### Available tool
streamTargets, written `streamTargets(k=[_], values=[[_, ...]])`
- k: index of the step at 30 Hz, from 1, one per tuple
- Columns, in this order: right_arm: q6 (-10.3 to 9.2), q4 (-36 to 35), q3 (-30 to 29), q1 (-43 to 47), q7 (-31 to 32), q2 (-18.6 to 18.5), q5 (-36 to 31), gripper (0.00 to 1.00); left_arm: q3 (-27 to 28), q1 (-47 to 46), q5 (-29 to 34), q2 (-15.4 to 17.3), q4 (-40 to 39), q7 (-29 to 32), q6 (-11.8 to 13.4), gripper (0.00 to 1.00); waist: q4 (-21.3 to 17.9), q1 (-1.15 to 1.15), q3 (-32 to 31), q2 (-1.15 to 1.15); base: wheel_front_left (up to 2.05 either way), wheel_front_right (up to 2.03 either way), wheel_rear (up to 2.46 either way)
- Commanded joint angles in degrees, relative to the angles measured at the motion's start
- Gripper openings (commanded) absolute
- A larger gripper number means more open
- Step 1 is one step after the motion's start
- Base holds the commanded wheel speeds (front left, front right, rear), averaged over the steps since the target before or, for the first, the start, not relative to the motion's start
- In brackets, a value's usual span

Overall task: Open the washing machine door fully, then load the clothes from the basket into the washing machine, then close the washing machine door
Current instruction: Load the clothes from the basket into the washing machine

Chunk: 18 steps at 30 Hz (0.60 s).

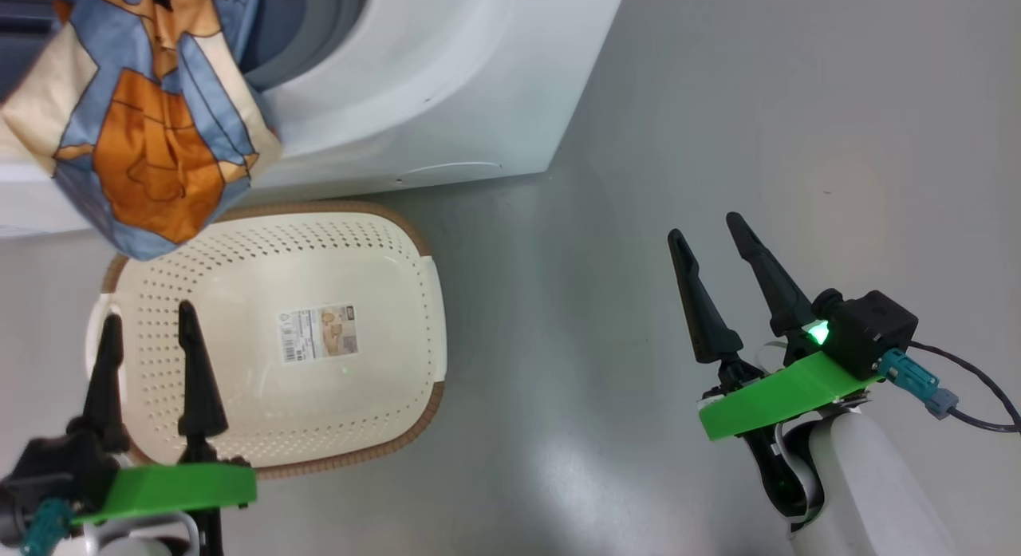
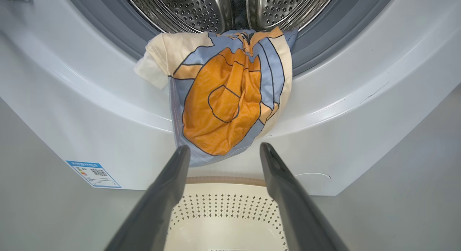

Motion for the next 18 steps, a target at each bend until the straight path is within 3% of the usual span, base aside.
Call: streamTargets(k=[1, 18], values=[[0.36, -1.5, 1.5, 0.2, -0.7, 0.4, 0.1, 1.0, 1.9, -1.8, -0.3, 0.7, 0.5, -0.3, -0.4, 1.0, -0.8, 0.0, 0.8, 0.0, 0.0, 0.0, 0.0], [0.36, -2.9, 1.4, -0.6, -0.7, 0.4, 0.8, 1.0, 4.9, -17.2, 0.6, 1.7, 14.0, -0.3, -5.2, 1.0, -3.9, 0.0, 6.2, 0.0, 0.0, 0.0, 0.0]])
